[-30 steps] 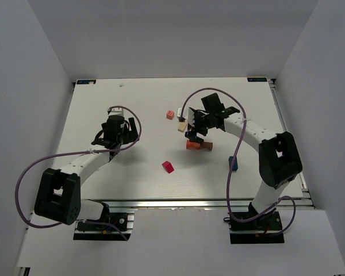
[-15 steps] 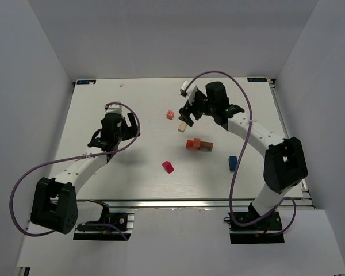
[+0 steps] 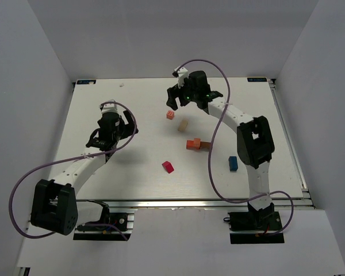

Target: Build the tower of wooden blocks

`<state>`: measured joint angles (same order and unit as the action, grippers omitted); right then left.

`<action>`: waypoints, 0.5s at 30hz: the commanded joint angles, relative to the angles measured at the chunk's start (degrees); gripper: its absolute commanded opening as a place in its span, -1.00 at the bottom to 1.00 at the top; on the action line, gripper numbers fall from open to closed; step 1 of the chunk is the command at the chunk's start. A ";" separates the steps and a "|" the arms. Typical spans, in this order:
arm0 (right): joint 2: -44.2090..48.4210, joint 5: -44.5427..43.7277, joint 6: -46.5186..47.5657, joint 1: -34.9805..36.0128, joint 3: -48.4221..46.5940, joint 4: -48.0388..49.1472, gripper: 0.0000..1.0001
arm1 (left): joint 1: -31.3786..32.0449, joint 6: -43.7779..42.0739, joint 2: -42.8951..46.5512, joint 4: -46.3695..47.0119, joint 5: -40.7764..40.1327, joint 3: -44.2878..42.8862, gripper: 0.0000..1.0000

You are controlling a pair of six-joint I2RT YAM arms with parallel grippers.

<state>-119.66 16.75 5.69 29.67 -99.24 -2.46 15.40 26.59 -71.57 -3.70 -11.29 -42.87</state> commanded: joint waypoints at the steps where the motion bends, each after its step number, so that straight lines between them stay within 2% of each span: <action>1: -5.30 -3.74 0.00 1.44 -7.62 -6.31 0.75 | -1.16 0.66 0.81 1.60 0.83 -0.73 0.96; 6: -11.20 -10.93 5.29 3.99 -12.81 -10.19 0.69 | -2.48 0.39 2.57 2.74 2.67 0.95 0.96; 15: -16.92 -12.80 4.33 4.52 -17.30 -12.83 0.55 | -3.44 -0.13 5.56 4.15 3.82 2.97 0.96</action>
<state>-136.35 5.69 9.65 34.92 -113.32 -14.31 12.45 26.81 -67.94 -1.15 -8.45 -40.07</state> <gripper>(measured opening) 0.782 0.982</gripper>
